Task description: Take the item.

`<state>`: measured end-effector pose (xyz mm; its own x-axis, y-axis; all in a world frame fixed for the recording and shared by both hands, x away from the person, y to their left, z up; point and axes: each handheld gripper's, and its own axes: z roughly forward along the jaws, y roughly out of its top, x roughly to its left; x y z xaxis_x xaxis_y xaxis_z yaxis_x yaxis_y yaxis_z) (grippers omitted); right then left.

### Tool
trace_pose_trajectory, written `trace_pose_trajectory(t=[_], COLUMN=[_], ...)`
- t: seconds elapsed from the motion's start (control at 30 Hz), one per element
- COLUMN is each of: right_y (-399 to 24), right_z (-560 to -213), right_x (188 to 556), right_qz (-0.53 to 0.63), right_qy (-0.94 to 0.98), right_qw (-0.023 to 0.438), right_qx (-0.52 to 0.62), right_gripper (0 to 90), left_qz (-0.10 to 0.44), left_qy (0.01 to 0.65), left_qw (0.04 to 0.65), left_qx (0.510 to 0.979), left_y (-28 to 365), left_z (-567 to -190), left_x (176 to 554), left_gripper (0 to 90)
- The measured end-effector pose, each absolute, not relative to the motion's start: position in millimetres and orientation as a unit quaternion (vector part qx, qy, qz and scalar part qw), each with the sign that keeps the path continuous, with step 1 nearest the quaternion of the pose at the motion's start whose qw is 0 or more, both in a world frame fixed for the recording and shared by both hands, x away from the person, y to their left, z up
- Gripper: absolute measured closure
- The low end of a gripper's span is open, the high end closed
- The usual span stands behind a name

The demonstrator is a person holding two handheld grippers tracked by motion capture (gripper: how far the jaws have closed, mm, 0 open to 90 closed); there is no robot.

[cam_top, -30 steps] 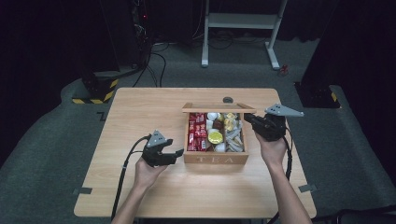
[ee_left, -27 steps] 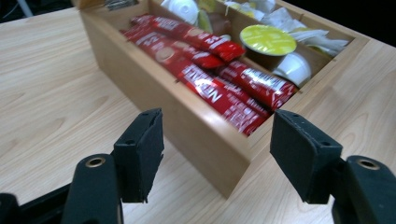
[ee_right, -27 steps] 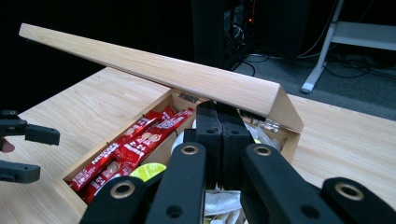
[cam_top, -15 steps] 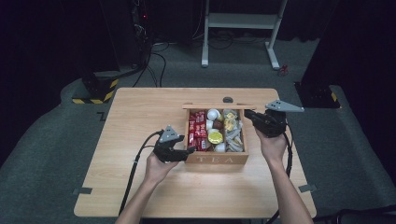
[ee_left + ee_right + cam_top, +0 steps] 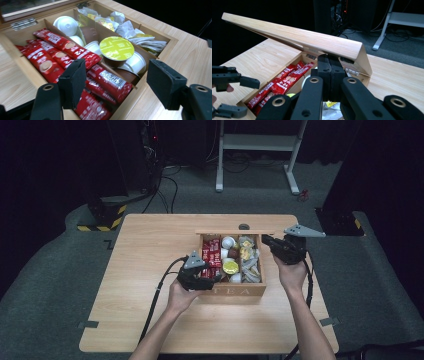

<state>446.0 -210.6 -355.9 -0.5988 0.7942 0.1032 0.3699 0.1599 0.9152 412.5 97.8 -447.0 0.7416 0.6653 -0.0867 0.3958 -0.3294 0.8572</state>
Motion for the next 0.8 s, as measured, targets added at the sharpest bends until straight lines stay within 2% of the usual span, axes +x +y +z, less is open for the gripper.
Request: trace_pose_trajectory(t=[0.8], right_y=[-209.7], right_z=[-350.8], right_x=[450.3], right_qz=[0.507], right_qy=[0.736], right_qw=[0.208], right_qx=[0.398], right_gripper=[90.0], left_qz=[0.158], left_qy=[0.322], left_qw=[0.418], left_qx=[0.835], left_y=[50.2], left_z=[-439.5], left_x=[439.4], left_gripper=[30.2])
